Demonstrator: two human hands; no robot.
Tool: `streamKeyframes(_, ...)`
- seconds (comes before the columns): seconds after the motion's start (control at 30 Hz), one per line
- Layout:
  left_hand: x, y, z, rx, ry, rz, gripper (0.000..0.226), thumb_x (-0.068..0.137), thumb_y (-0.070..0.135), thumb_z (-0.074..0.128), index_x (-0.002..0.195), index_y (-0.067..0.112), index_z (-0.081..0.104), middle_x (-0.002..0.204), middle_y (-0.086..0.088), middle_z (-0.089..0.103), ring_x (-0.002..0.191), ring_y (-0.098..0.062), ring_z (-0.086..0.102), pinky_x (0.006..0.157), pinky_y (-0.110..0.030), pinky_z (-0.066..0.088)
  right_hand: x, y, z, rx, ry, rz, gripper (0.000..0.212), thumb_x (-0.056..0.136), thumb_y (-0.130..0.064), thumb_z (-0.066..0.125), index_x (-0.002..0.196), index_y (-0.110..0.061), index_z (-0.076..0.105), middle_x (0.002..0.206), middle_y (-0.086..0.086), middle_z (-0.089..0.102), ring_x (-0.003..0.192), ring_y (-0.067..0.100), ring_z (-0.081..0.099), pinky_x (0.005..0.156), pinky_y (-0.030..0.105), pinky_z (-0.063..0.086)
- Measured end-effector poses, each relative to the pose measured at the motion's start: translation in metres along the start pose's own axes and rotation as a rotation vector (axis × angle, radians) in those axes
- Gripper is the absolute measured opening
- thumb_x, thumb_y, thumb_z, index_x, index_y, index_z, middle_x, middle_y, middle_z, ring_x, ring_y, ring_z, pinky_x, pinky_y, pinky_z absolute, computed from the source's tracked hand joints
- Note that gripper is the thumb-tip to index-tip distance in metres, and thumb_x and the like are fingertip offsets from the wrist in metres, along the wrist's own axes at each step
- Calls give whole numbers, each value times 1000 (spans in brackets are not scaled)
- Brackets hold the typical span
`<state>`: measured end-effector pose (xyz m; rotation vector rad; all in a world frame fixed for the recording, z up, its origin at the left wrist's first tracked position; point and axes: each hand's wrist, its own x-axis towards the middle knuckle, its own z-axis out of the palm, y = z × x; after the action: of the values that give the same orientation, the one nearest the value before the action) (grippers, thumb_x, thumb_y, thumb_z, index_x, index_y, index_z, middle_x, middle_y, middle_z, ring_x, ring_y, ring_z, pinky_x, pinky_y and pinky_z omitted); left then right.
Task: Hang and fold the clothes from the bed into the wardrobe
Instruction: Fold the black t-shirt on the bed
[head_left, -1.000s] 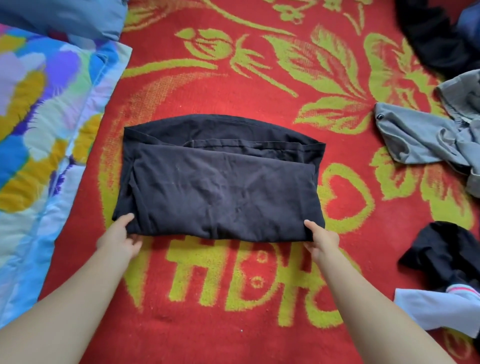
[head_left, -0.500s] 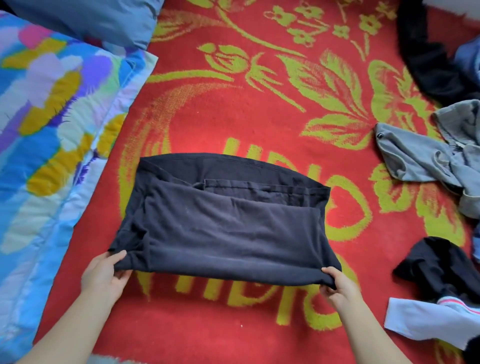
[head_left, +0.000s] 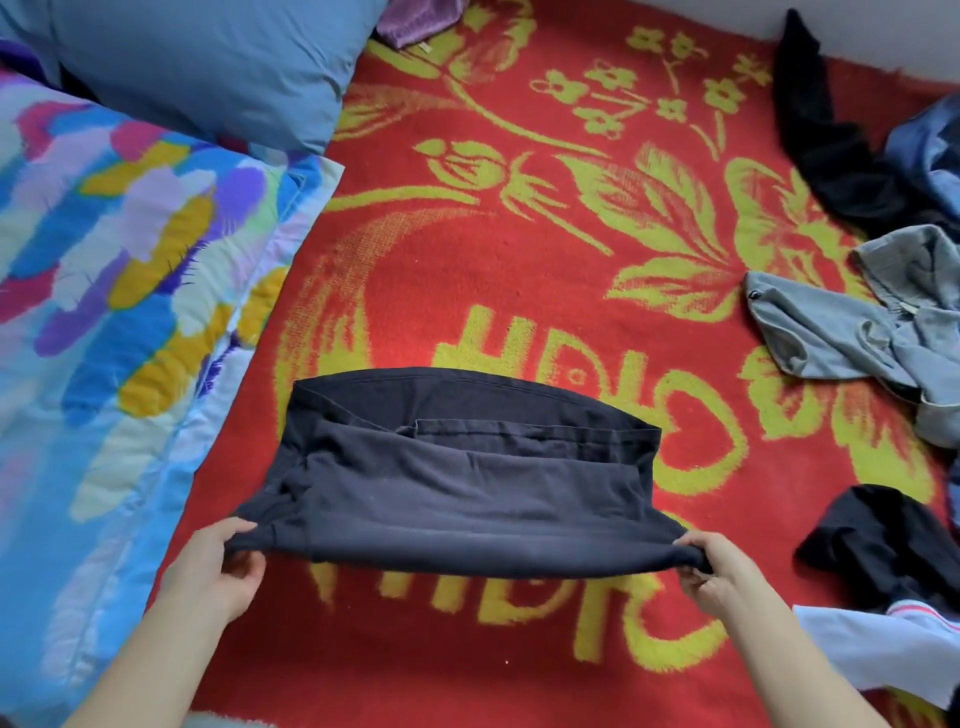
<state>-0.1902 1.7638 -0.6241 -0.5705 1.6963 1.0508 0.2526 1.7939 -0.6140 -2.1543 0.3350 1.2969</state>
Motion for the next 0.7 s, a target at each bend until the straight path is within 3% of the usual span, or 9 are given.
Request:
streamKeyframes(0.07, -21, 26, 34, -98, -48, 34, 27, 93, 5, 45, 69, 17, 43, 60, 3, 50, 61, -4, 43, 46, -12, 41, -1, -34, 14, 88, -17, -66, 26, 85, 6, 44, 67, -12, 37, 40, 6, 39, 20, 7, 33, 25, 10, 23)
streamKeyframes(0.13, -42, 49, 65, -278, -202, 121, 21, 97, 15, 45, 76, 15, 47, 62, 2, 60, 68, -3, 51, 50, -13, 48, -16, -63, 33, 248, -99, -158, 14, 93, -7, 45, 80, -8, 45, 72, 8, 49, 42, 12, 56, 36, 17, 45)
streamKeyframes(0.17, -49, 55, 78, -339, -299, 193, 15, 97, 23, 47, 87, 13, 52, 81, 0, 62, 77, -7, 55, 57, -16, 51, -25, -72, 42, 251, -133, -222, 10, 96, -17, 45, 99, -9, 51, 92, 9, 52, 68, 18, 64, 58, 25, 56)
streamKeyframes(0.23, -56, 51, 98, -239, -379, 371, 39, 95, 38, 48, 127, 15, 45, 118, -2, 47, 99, -16, 55, 82, -27, 49, -35, -80, 55, 104, -114, -342, 42, 98, -31, 41, 138, -17, 37, 126, 11, 43, 111, 28, 53, 95, 40, 44)
streamKeyframes(0.33, -48, 13, 111, 557, -269, 844, 67, 95, 31, 52, 150, 17, 16, 150, -6, 26, 135, -21, 29, 111, -35, 21, -20, -62, 65, -299, 45, -546, 59, 96, -30, 45, 148, -18, 21, 150, 9, 29, 134, 31, 34, 107, 45, 31)
streamKeyframes(0.4, -34, -19, 110, 1198, -153, 1157, 77, 91, 33, 58, 151, 16, 12, 157, -15, 5, 144, -28, 7, 114, -38, 12, -3, -42, 67, -455, 90, -543, 65, 92, -25, 51, 149, -15, 20, 151, 14, 27, 136, 33, 30, 108, 44, 29)
streamKeyframes(0.47, -20, -39, 113, 1618, -144, 1305, 80, 89, 43, 57, 151, 23, 11, 158, -14, -2, 145, -33, 2, 114, -45, 14, 12, -29, 70, -509, 88, -493, 71, 91, -26, 55, 149, -13, 18, 151, 16, 26, 137, 34, 28, 109, 44, 28)
streamKeyframes(0.6, 2, -54, 128, 1965, -265, 1568, 86, 65, 50, 78, 139, 19, 46, 144, -24, 38, 132, -43, 34, 95, -60, 39, 31, -21, 78, -409, 66, -450, 85, 88, -36, 62, 150, -13, 9, 153, 10, 24, 138, 30, 28, 111, 46, 29)
streamKeyframes(0.7, 14, -53, 138, 2060, -206, 1508, 84, 77, 61, 58, 145, 28, 21, 152, -23, 24, 139, -44, 19, 102, -63, 29, 38, -26, 89, -179, 20, -355, 93, 84, -31, 68, 151, -16, 5, 151, 4, 27, 133, 28, 36, 106, 45, 37)
